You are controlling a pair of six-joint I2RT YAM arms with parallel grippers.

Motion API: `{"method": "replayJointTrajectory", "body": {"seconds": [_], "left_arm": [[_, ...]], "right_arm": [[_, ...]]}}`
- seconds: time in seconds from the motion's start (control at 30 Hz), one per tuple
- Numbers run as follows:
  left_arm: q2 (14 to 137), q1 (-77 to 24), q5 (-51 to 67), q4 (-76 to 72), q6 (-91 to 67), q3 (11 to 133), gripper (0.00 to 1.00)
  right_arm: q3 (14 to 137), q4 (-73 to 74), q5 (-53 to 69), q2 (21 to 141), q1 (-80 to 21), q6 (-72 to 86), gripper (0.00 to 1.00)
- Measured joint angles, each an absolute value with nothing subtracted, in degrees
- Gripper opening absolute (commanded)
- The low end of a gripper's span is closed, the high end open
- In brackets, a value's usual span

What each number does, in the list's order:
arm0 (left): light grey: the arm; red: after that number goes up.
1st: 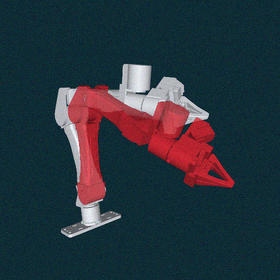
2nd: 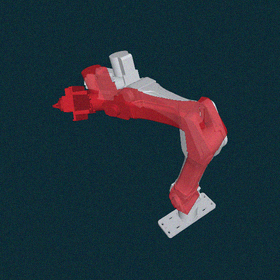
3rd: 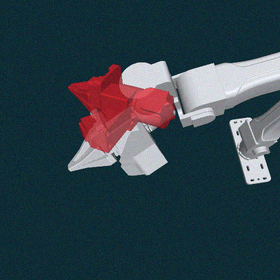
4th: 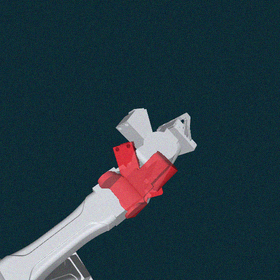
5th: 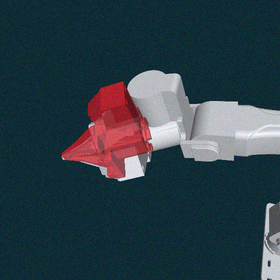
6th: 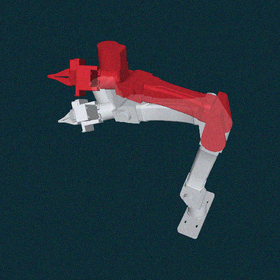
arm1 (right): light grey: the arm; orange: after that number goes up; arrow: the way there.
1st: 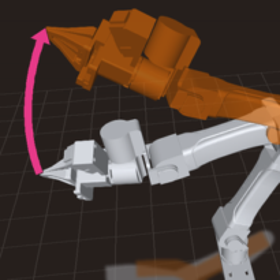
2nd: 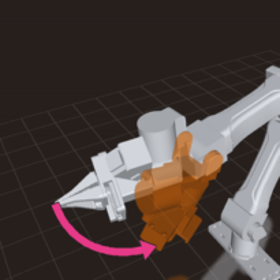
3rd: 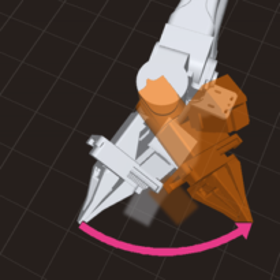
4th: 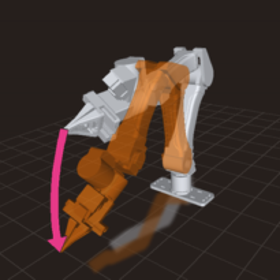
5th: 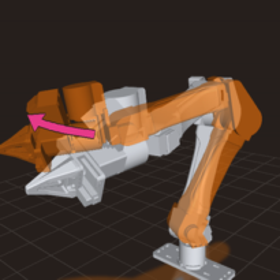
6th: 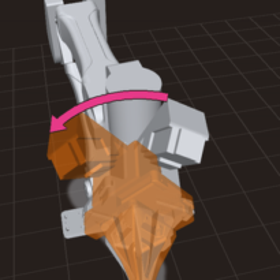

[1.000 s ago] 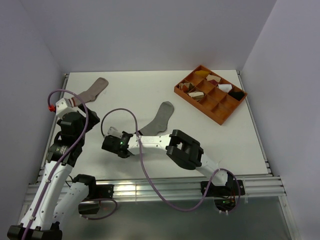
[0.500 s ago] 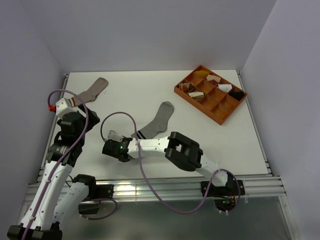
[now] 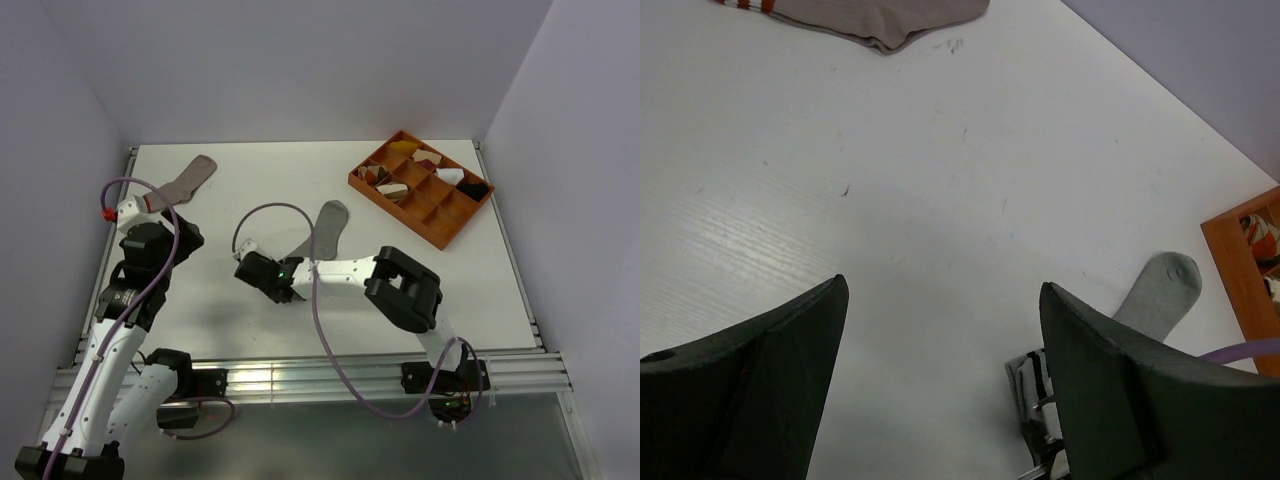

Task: Roll the socks
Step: Roll the sock at the center of the board.

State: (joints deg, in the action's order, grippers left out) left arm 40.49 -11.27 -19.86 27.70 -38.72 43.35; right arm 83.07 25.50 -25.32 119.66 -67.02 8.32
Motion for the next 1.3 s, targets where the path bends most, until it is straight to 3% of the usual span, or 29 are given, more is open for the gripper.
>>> {"method": "replayJointTrajectory", "body": {"seconds": [0.27, 0.63, 1.03, 1.3], "left_arm": [[41.15, -11.25, -15.18, 26.85, -40.97, 42.17, 0.82], [44.27, -11.4, -8.23, 23.83, -44.23, 39.24, 0.82], [53.39, -20.91, -5.89, 15.29, -51.11, 32.64, 0.78], [62.89, -27.57, -6.9, 4.95, -58.04, 28.49, 0.68]], "right_arm": [[70.35, 10.94, -0.34, 111.37, -55.92, 15.14, 0.0], [57.63, -8.45, 29.19, 110.0, -42.19, 28.45, 0.0], [53.06, -23.57, 44.42, 115.57, -34.46, 43.88, 0.0], [51.96, -29.5, 48.31, 118.26, -32.45, 50.52, 0.0]]}}
